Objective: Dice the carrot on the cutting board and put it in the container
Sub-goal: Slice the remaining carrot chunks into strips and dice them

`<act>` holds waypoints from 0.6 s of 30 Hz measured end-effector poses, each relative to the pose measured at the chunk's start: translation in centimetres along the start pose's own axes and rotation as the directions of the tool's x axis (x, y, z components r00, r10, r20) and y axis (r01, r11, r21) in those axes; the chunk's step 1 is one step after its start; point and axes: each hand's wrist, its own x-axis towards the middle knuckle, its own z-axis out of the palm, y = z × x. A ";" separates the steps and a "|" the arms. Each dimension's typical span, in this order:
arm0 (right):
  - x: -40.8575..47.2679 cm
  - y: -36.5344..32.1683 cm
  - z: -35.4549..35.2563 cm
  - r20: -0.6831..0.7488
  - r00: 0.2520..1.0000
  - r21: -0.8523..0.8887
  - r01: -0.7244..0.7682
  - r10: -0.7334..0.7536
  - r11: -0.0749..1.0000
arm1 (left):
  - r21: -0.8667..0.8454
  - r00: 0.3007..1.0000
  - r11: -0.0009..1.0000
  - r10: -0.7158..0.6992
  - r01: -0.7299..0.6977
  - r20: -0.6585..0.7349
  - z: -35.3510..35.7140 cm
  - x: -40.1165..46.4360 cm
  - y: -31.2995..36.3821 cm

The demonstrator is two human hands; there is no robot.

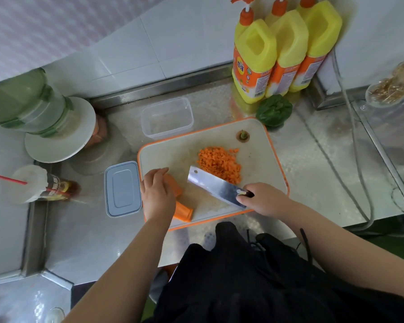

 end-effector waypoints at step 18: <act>2.0 -1.7 -1.3 -0.043 0.999 -0.047 -0.022 0.020 0.999 | 0.288 0.951 0.958 -0.073 -0.017 0.300 -0.6 4.2 -1.3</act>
